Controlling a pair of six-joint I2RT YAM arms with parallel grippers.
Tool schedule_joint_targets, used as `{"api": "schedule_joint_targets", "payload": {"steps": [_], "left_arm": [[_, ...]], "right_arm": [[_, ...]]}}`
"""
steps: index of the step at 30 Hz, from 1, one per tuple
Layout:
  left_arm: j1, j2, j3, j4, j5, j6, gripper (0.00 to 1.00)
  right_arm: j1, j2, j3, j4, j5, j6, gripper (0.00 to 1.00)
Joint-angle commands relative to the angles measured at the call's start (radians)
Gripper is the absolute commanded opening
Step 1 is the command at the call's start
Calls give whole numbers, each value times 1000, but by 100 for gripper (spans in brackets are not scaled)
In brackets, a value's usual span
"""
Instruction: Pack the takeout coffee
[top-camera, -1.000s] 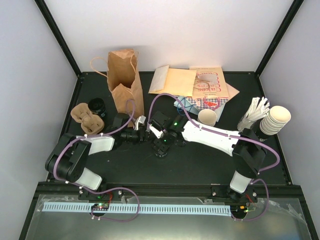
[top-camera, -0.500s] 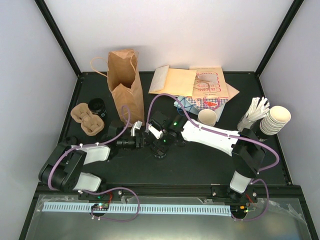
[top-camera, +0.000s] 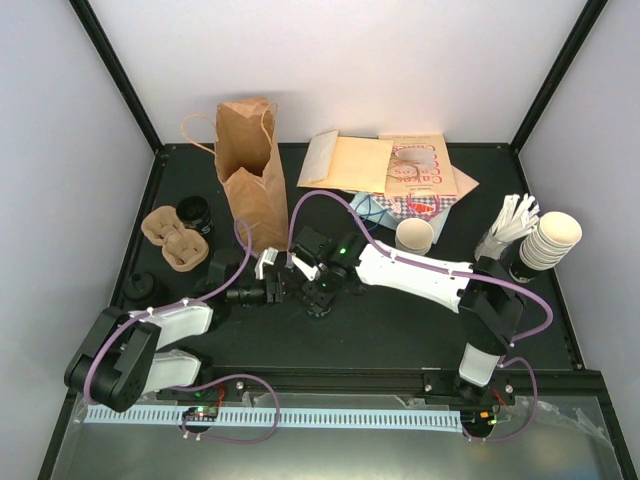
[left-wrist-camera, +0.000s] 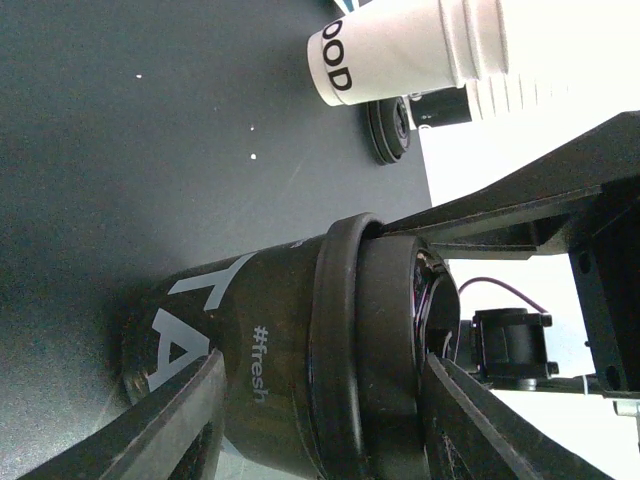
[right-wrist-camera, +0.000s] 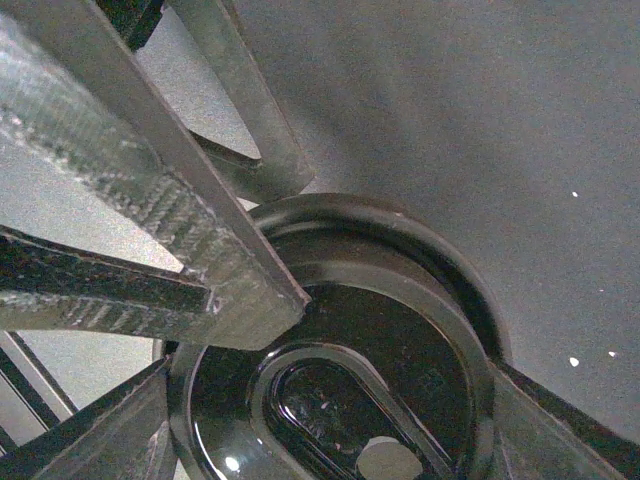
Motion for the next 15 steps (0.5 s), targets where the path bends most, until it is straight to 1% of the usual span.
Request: {"api": "schedule_joint_targets", "payload": {"steps": [1,7,12,14,15], "left_arm": [[11,-2,-6,-35,-30,18,53],[14,81,-3,-22,-32,12,47],[15,108,-16,-3,-42,-11,44],[21,115,-41,67,-28,-49,44],[24,120,-55,119,-11,-75,47]], "right_arm": [[23,133,-111,-121,-41,25,75],[23,121,-114,-110,-72,21,75],[22,118,-112,-106,-86,17,75],[23,117,-111,-104,-93,17,75],[22,116,-111,-102,-95,17,75]]}}
